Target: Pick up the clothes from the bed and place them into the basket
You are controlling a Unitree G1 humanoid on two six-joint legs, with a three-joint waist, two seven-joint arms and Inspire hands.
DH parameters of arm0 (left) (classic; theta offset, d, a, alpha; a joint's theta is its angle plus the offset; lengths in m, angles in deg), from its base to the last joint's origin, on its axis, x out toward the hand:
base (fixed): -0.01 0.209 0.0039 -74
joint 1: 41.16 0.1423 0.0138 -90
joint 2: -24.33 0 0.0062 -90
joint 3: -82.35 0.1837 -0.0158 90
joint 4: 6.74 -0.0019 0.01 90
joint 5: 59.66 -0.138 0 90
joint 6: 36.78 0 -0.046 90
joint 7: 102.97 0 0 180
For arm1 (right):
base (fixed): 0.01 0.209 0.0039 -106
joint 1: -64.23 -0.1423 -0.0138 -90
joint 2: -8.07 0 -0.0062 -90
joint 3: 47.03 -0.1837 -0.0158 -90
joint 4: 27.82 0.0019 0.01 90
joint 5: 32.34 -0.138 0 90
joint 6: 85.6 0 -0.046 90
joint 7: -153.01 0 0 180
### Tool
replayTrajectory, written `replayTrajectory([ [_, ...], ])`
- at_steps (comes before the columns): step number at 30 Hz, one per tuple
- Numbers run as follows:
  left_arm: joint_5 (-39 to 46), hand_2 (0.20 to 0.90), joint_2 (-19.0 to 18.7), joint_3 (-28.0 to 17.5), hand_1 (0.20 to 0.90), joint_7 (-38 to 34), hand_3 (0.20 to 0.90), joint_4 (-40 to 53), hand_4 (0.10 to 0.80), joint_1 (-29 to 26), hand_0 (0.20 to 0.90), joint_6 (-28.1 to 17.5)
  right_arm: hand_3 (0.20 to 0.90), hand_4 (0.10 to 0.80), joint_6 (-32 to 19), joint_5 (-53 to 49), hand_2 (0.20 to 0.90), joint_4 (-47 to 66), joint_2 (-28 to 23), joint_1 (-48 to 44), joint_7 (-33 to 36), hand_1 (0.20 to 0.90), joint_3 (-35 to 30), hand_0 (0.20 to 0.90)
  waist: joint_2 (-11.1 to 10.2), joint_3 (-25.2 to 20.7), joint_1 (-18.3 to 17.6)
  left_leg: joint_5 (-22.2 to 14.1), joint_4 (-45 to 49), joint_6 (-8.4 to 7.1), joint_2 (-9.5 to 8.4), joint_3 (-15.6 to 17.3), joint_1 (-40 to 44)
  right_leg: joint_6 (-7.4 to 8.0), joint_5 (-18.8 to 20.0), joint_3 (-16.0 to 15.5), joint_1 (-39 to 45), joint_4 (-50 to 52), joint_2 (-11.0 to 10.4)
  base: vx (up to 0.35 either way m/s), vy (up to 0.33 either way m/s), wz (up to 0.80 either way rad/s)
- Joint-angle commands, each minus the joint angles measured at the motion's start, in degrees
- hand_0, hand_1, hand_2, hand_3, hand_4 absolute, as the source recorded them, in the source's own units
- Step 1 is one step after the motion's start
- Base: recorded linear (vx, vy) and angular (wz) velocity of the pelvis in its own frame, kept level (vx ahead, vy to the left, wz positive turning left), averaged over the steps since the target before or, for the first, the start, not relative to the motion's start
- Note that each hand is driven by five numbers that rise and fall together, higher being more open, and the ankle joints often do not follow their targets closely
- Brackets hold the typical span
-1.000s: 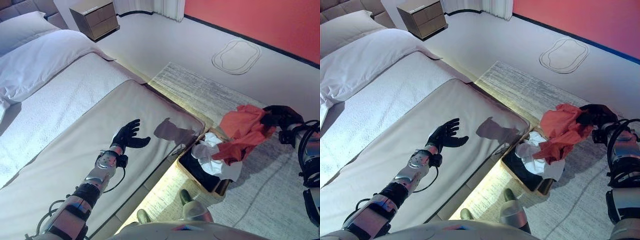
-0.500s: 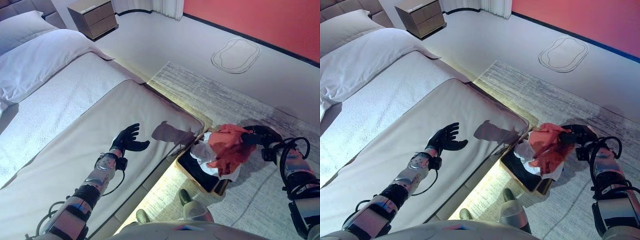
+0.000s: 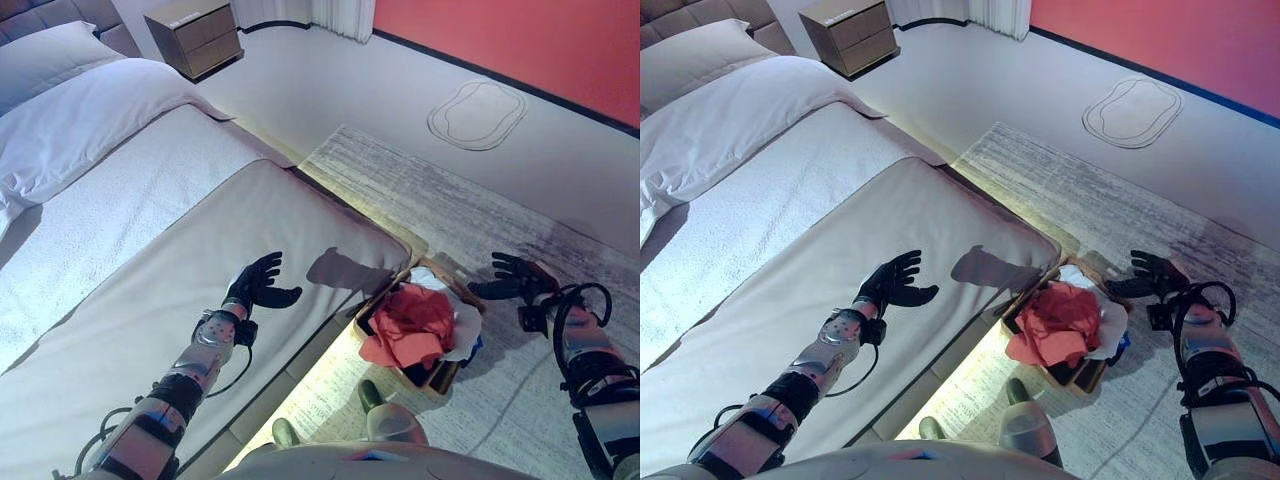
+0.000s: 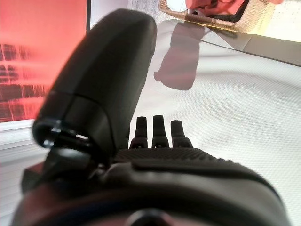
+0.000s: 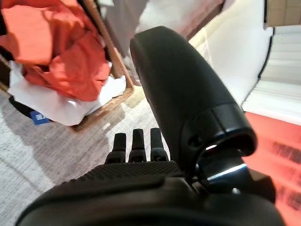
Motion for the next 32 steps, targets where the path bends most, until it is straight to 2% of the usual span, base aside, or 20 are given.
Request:
replayTrajectory([
  [1, -0.05, 0.900, -0.97, -1.23, 0.900, -1.53, 0.900, 0.80, 0.800, -1.33, 0.900, -5.50, 0.900, 0.800, -6.51, -1.34, 0.900, 8.04, -0.92, -1.94, 7.75, 0.900, -0.78, 0.900, -1.13, -4.29, 1.72, -9.84, 5.44, 1.52, -0.16, -1.01, 0.41, 0.70, -0.98, -0.21, -5.80, 5.19, 1.89, 0.014, -0.006, 0.09],
  [4, 1.15, 0.900, -0.41, -1.96, 0.900, -2.57, 0.900, 1.30, 0.800, -0.34, 0.900, -5.78, 0.900, 0.800, -7.53, 2.66, 0.900, 18.13, 1.45, 1.36, 14.08, 0.900, -0.93, 0.900, -1.08, -4.31, 2.00, -9.08, 4.60, 1.35, -0.38, -2.42, -0.03, 0.56, -1.13, -0.25, -5.88, 5.29, 2.06, 0.001, 0.003, 0.12],
  [6, 1.99, 0.900, 0.90, -2.35, 0.900, -3.51, 0.900, 1.70, 0.800, 0.76, 0.900, -6.33, 0.900, 0.800, -10.07, 11.78, 0.900, 25.17, 3.61, 3.72, 20.54, 0.900, 0.36, 0.900, -0.91, -4.03, 2.56, -8.65, 4.07, 1.42, -0.67, -4.11, -0.46, 0.57, -1.45, -0.66, -5.70, 5.25, 2.01, -0.007, 0.007, 0.10],
  [9, 0.67, 0.900, 2.83, -2.35, 0.900, -4.87, 0.900, 3.13, 0.800, 3.16, 0.900, -6.81, 0.900, 0.800, -9.46, 21.25, 0.900, 33.92, 7.33, 5.93, 24.95, 0.900, 4.62, 0.900, -0.87, -3.56, 4.19, -7.81, 3.12, 1.48, -1.28, -7.08, -1.23, 0.34, -1.94, -1.58, -5.08, 4.82, 1.82, -0.016, -0.012, 0.27],
  [12, 0.88, 0.900, 4.03, -2.97, 0.900, -4.74, 0.900, 4.84, 0.800, 6.04, 0.900, -6.54, 0.900, 0.800, -10.00, 27.12, 0.900, 37.43, 8.68, 7.43, 27.41, 0.900, 9.10, 0.900, -0.97, -3.22, 6.58, -7.34, 2.75, 1.42, -1.73, -9.79, -2.15, 0.13, -2.51, -3.78, -4.17, 4.17, 1.11, -0.005, -0.034, 0.44],
  [16, -1.14, 0.900, 3.47, -4.02, 0.900, -3.73, 0.900, 6.02, 0.800, 9.49, 0.900, -6.35, 0.900, 0.800, -10.33, 31.32, 0.900, 37.44, 7.68, 7.97, 26.35, 0.900, 13.06, 0.900, -1.10, -3.68, 9.70, -6.51, 1.90, 1.06, -1.90, -12.56, -2.87, 0.04, -3.12, -7.85, -2.49, 2.89, 0.01, 0.036, -0.032, 0.56],
  [23, -5.64, 0.900, 1.40, -6.56, 0.900, -3.61, 0.900, 5.59, 0.800, 11.86, 0.900, -6.75, 0.900, 0.800, -8.41, 29.99, 0.900, 36.33, 7.37, 8.69, 22.94, 0.900, 16.57, 0.900, -1.78, -5.14, 13.89, -5.37, 0.75, 0.50, -1.65, -15.37, -2.82, 0.13, -4.12, -14.26, 0.40, 1.87, -1.24, 0.073, -0.027, 0.45],
  [27, -8.09, 0.900, -0.01, -7.21, 0.900, -3.59, 0.900, 5.55, 0.800, 12.45, 0.900, -8.09, 0.900, 0.800, -8.35, 29.62, 0.900, 34.24, 7.60, 9.08, 20.89, 0.900, 17.01, 0.900, -2.16, -5.45, 15.22, -5.00, 0.62, 0.35, -1.42, -16.09, -2.71, 0.06, -4.44, -16.15, 1.55, 1.79, -1.39, 0.047, -0.005, 0.21],
  [32, -6.24, 0.900, -1.08, -9.50, 0.900, -2.34, 0.900, 5.23, 0.800, 12.94, 0.900, -9.01, 0.900, 0.800, -8.37, 31.45, 0.900, 32.71, 6.79, 9.63, 18.44, 0.900, 16.79, 0.900, -2.87, -5.73, 16.14, -4.82, 0.58, 0.24, -1.12, -16.42, -2.21, 0.15, -4.41, -17.28, 2.69, 1.59, -1.57, 0.046, -0.016, 0.14],
])
